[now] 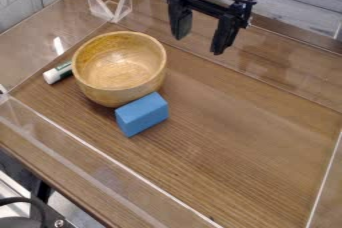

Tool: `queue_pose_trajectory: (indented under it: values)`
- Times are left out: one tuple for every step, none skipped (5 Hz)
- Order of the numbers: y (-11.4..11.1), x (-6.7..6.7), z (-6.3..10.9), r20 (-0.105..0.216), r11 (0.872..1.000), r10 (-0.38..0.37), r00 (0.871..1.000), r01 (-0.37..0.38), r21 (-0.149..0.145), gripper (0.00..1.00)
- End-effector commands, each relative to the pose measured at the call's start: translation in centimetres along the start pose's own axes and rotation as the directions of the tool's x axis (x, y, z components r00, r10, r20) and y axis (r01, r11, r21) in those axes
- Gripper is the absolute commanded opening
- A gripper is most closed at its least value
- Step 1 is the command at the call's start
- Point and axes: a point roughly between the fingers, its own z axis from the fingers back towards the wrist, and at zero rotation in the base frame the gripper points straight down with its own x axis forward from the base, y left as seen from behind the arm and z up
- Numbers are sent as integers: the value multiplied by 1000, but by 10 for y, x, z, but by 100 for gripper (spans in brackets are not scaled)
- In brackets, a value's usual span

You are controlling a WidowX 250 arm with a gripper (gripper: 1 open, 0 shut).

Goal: Put the blue block in the brown bowl

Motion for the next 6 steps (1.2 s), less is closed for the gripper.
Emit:
queue_pose_trajectory:
  values:
    - [3, -7, -5, -10, 996, -90, 996, 90, 4, 100]
    - [11, -23, -7, -2, 962, -271, 963, 271, 14, 100]
    - [21, -37, -8, 9, 901, -434, 901, 434, 31, 100]
    - [33, -48, -12, 13, 845, -533, 846, 532, 55, 100]
    - [44, -58, -20, 14, 817, -575, 818, 573, 66, 100]
    - [52, -62, -30, 21, 815, -577, 816, 574, 72, 100]
